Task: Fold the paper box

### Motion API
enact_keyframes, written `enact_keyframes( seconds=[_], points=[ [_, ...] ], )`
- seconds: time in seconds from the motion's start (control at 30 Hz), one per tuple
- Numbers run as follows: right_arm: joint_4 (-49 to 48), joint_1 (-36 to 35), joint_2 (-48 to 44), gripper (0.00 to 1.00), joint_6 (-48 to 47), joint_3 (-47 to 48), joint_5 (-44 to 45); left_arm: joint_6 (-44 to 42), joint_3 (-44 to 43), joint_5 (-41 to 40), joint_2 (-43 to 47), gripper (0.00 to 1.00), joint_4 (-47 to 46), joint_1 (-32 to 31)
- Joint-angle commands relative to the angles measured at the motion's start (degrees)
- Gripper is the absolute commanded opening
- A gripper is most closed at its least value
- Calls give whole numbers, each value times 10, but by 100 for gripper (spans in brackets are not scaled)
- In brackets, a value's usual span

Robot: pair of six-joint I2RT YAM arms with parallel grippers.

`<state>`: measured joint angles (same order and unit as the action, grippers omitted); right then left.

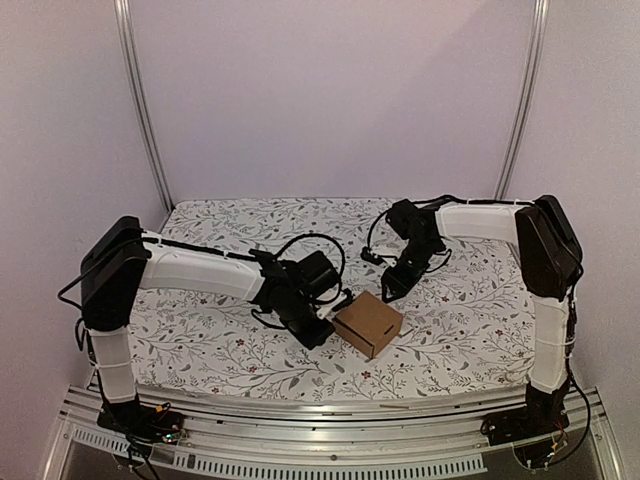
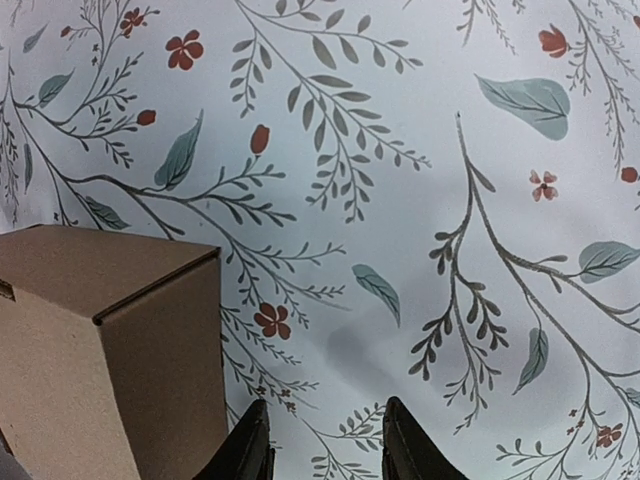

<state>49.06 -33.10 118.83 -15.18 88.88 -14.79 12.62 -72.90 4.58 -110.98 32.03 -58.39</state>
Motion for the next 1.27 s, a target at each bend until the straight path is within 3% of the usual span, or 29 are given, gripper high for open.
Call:
enact_keyframes(
  seconds=[0.0, 0.17, 0.33, 0.43, 0.57, 0.63, 0.73, 0.77, 0.8, 0.83, 0.97, 1.07, 1.23],
  points=[
    [11, -23, 16, 36, -21, 6, -33, -41, -82, 3, -57, 0, -15, 6],
    [22, -60, 17, 35, -45, -10, -99, -57, -161, -1, -109, 0, -11, 12],
    [21, -47, 17, 35, -43, -8, -84, -57, -152, -23, -99, 0, -3, 18],
    [27, -2, 8, 36, -15, 6, -73, -55, -109, -34, -46, 0, 8, 17],
    [43, 54, -55, 40, -38, 10, -88, -52, -18, -80, 91, 2, 23, 14],
    [53, 69, -96, 44, -62, 13, -80, -57, 12, -130, 157, 14, 27, 16],
    [46, 84, -159, 58, -66, 14, -49, -68, 32, -197, 230, 43, 27, 32],
    [35, 91, -176, 68, -56, 12, -38, -69, 37, -214, 247, 55, 23, 41],
    [17, 101, -200, 93, -41, 6, -29, -67, 40, -228, 263, 79, 14, 54],
    [-4, 113, -219, 98, -26, -2, -20, -56, 46, -248, 274, 97, 5, 73],
    [-103, 136, -309, 99, 51, -58, 76, -11, 56, -305, 293, 99, -16, 112],
    [-106, 136, -325, 99, 60, -72, 140, 17, 49, -313, 294, 99, -23, 114],
    [-137, 136, -369, 99, 43, -127, 131, 67, 48, -309, 284, 99, -45, 114]
  ],
)
